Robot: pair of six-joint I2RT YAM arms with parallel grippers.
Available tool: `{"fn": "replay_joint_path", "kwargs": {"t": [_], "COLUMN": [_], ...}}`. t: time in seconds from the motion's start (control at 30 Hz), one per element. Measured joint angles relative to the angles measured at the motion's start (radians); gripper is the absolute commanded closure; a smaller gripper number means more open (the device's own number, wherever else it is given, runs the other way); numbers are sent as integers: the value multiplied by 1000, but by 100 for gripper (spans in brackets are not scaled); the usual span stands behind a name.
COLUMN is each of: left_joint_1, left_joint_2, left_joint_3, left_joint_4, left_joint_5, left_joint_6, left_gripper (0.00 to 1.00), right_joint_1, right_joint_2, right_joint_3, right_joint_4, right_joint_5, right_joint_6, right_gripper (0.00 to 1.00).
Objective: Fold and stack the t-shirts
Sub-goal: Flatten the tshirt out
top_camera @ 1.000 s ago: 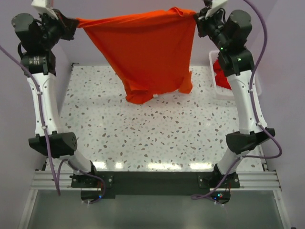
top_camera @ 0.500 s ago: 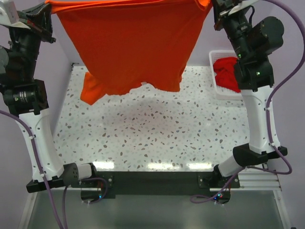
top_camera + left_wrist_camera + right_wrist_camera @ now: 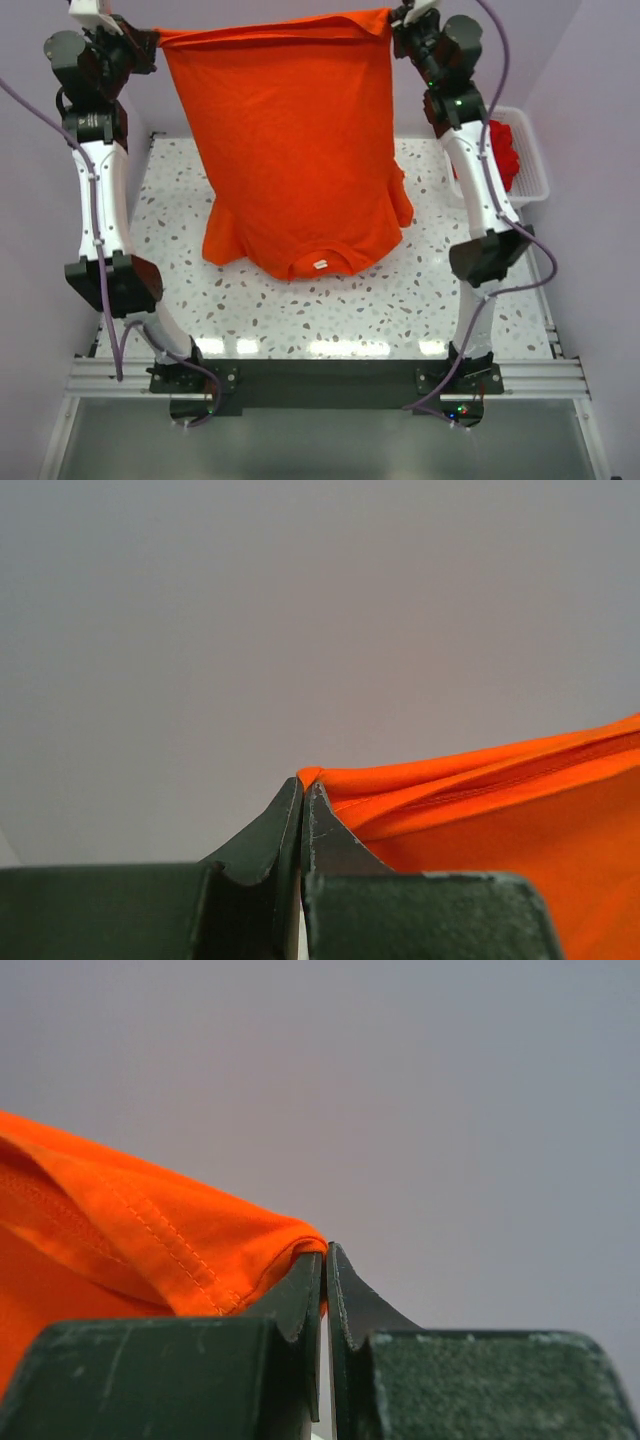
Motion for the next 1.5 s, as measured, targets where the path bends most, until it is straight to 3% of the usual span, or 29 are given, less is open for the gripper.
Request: {"fn": "replay_joint_path", "kwargs": {"t": [0.17,0.37,0.57,0.77,1.0,1.23,1.43,1.5], "left_joint_1": [1,1,4,20,-31,-92,-320,-429], "left_joint_2": [211,158,-138,-365,-318,-312,-312,-314], "left_joint_3": [207,234,-51,-506,-888,-980,-1080,-1127], "left_joint_4": [-15,97,235,273,-97,-467,-624,-658], "left_joint_5": [-24,-60,-62,68,181,187,183,179], "left_joint_6": [-1,9,108,225,529,844,998,1015], "left_gripper": [100,100,100,100,100,100,100,100], "right_joint_1": [0,3,2,-2,-7,-7,-18,-34], "right_joint_2": [203,182,-5,-182,-188,-187,-201,-218], "right_joint_3": [149,134,-82,-535,-945,-1018,-1123,-1187], "right_joint_4": [21,159,289,338,123,-87,-240,-293], "right_joint_5": [10,12,-76,-193,-257,-264,-235,-228], "right_joint_6": [5,8,13,-36,-208,-391,-620,-707], "right_gripper": [100,100,100,100,100,100,100,95]}}
